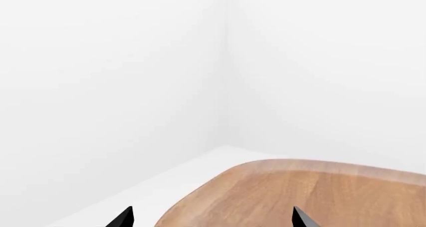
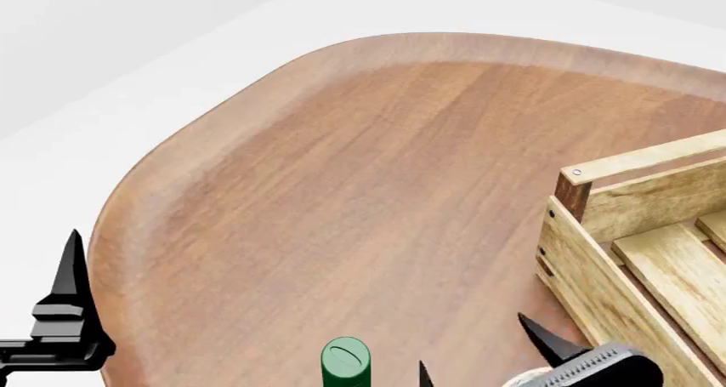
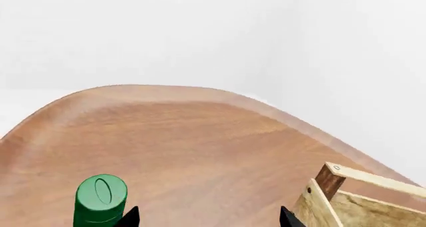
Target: Pick up the salad dressing and put it in the tray.
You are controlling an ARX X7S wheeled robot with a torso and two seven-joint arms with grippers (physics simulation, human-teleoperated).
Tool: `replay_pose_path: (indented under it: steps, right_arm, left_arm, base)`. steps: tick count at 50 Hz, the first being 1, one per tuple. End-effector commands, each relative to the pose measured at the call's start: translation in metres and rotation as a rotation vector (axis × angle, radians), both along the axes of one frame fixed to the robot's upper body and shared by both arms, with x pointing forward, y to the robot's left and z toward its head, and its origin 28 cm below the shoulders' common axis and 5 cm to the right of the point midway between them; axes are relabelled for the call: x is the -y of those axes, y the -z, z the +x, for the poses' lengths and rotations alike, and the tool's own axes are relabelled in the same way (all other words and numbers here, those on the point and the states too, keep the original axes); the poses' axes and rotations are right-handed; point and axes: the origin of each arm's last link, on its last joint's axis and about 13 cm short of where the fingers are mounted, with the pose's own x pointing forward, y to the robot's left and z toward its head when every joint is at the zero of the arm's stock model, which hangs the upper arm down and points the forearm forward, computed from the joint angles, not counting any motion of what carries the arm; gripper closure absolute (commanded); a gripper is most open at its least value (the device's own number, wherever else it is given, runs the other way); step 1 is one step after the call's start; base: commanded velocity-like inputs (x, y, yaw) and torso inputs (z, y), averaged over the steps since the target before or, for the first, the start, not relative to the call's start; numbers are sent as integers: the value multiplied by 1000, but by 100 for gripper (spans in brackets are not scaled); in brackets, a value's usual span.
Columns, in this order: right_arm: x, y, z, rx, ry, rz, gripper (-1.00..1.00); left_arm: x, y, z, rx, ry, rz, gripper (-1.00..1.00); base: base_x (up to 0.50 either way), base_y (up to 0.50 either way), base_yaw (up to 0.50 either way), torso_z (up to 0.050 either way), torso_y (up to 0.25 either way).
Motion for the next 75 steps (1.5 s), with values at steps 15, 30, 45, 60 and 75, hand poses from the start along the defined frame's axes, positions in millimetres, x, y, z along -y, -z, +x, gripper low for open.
replay_pose_path:
  steps: [15,30,45,60,75]
  right_arm:
    - [11,18,-22,-88,-193,-206,-100]
    - [-19,38,-7,-171,-258,48,-100]
    - [-35,57,10,-293,-175,205,-100]
    - [-44,67,19,-275,-114,172,-100]
    - [-50,67,23,-258,-108,172,-100]
  left_arm:
    - [0,3,0,-11,0,5,-100]
    - [2,6,0,-16,3,9,-100]
    - [1,7,1,-21,0,8,-100]
    - [1,10,1,-25,-8,9,-100]
    - [0,10,0,-25,-8,7,-100]
  base:
    - [0,0,0,0,0]
    - [0,0,0,0,0]
    - [0,0,0,0,0]
    - [0,0,0,0,0]
    - [0,0,0,0,0]
